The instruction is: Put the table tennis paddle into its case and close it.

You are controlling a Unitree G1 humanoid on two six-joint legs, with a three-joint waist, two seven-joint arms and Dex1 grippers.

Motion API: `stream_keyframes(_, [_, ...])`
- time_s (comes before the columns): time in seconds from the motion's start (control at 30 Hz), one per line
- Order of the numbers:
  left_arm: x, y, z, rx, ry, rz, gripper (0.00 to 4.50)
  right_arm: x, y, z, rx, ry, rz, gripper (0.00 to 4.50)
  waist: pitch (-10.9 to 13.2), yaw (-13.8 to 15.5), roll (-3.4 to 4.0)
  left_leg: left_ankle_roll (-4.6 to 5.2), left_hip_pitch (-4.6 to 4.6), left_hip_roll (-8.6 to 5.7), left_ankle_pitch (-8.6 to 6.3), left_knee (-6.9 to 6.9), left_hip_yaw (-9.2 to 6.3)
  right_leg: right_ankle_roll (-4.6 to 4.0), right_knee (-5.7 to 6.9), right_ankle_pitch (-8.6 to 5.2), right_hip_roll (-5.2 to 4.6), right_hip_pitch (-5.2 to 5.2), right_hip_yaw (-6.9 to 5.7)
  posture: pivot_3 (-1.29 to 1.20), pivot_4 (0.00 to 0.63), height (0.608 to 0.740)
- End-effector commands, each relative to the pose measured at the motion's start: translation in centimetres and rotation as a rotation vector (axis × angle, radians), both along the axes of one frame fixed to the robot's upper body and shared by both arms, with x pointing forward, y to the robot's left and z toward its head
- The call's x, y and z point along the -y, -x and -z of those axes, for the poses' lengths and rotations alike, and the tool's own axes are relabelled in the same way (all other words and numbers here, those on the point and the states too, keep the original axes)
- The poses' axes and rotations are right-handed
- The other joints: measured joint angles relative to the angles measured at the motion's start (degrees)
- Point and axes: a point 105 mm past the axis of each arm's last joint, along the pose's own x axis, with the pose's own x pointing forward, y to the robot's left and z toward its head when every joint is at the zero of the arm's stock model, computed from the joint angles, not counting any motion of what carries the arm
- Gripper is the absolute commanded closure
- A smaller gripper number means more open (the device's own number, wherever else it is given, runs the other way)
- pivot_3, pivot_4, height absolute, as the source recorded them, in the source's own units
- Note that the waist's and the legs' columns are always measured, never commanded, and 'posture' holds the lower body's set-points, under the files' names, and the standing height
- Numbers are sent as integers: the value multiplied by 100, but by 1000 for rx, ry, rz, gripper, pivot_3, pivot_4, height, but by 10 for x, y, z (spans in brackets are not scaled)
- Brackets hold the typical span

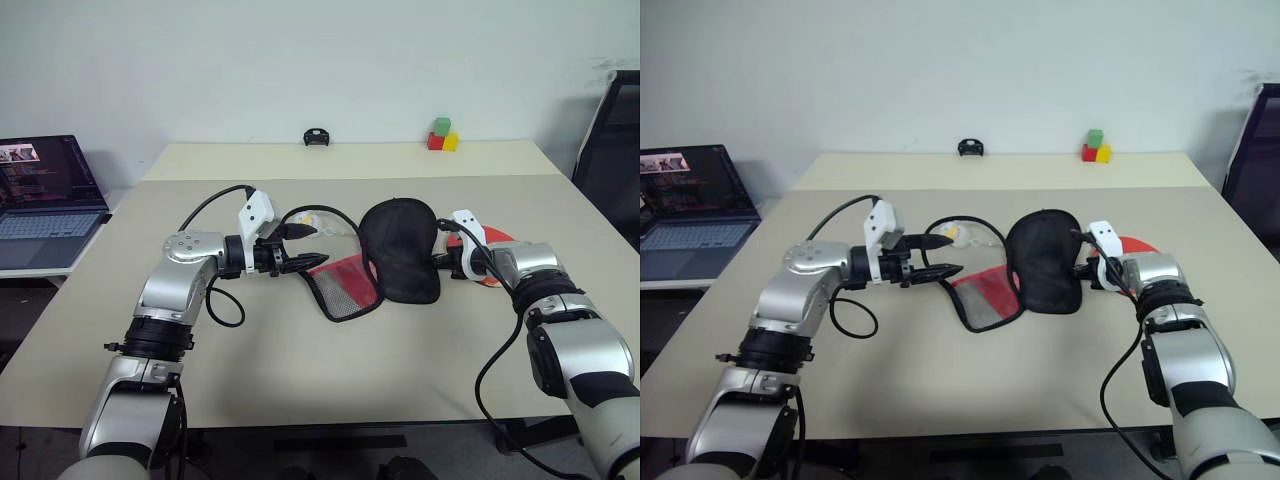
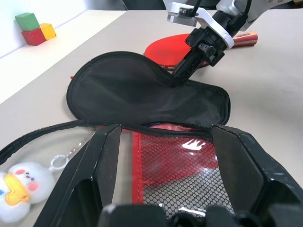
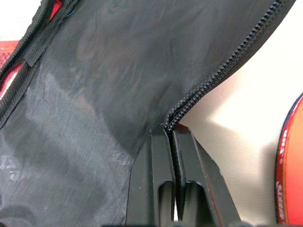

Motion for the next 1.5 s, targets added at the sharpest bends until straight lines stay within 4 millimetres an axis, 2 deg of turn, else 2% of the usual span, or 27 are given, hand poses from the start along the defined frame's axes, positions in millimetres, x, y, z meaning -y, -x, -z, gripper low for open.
stream_keyframes(0.03, [1, 1, -14, 55, 0, 10, 1207, -4, -6, -20, 63, -3, -23, 4477, 0, 0, 0, 0, 0, 0, 0, 0, 0, 0, 0, 0, 0, 0, 0, 0, 150, 740])
stream_keyframes(0.17, [2, 1, -13, 54, -1, 12, 1207, 2, -9, -24, 87, 12, 13, 3619, 0, 0, 0, 0, -1, 0, 0, 0, 0, 0, 0, 0, 0, 0, 0, 0, 150, 740])
stream_keyframes(0.23, [3, 1, -13, 54, -1, 13, 1207, 4, -11, -28, 114, 31, 16, 2913, 0, 0, 0, 0, -1, 0, 0, 0, 0, 0, 0, 0, 0, 0, 0, 0, 150, 740])
stream_keyframes(0.4, [4, 0, -13, 58, 0, 14, 1207, 14, -19, -46, 221, 69, 55, 2913, 0, 0, 0, -1, -1, 0, 0, 0, 0, 0, 0, 0, 0, -1, 0, 0, 150, 740])
stream_keyframes(0.57, [6, 0, -13, 60, 8, 18, 1207, 28, -23, -69, 278, 29, 109, 2913, 0, 7, 0, -1, -3, 0, 1, 0, 0, 0, -1, 0, -1, -1, 0, 0, 150, 740])
stream_keyframes(0.8, [6, 0, -14, 61, 12, 19, 1207, 35, -16, -77, 269, -44, 95, 2913, 0, 1, 0, 0, -4, 0, 0, -2, 2, 0, -2, 0, -1, -1, 0, 0, 150, 740])
stream_keyframes(0.83, [6, 0, -14, 62, 13, 20, 1207, 38, -14, -78, 271, -54, 89, 2913, 0, 3, 0, 0, -4, 0, 0, -2, 2, 0, -3, 0, -1, -1, 0, 0, 150, 740])
stream_keyframes(0.97, [6, 2, -17, 59, 28, 28, 1207, 55, -1, -78, 281, -50, 61, 2070, 0, 29, 0, 0, -8, 0, 0, -1, 1, 0, -5, 0, -1, -1, -2, 0, 150, 740])
stream_keyframes(1.07, [9, 4, -20, 61, 48, 33, 1207, 72, 12, -76, 301, 17, 37, 1025, 0, 93, 0, 0, -15, 0, 0, 0, 0, 1, -8, 0, -2, -2, -5, 0, 150, 740])
stream_keyframes(1.17, [16, 7, -21, 64, 61, 43, 1207, 93, 34, -71, 304, 75, 15, 17, 0, 117, 0, 1, -20, 0, 0, 4, -1, 1, -7, -1, -2, -4, -6, 0, 150, 740])
stream_keyframes(1.5, [45, 20, -38, 38, 108, 124, 1207, 143, 78, -44, 200, 55, 148, 17, 0, 102, 0, 2, -18, 0, 0, 8, 2, 1, 0, -1, 0, -4, -2, 0, 150, 740])
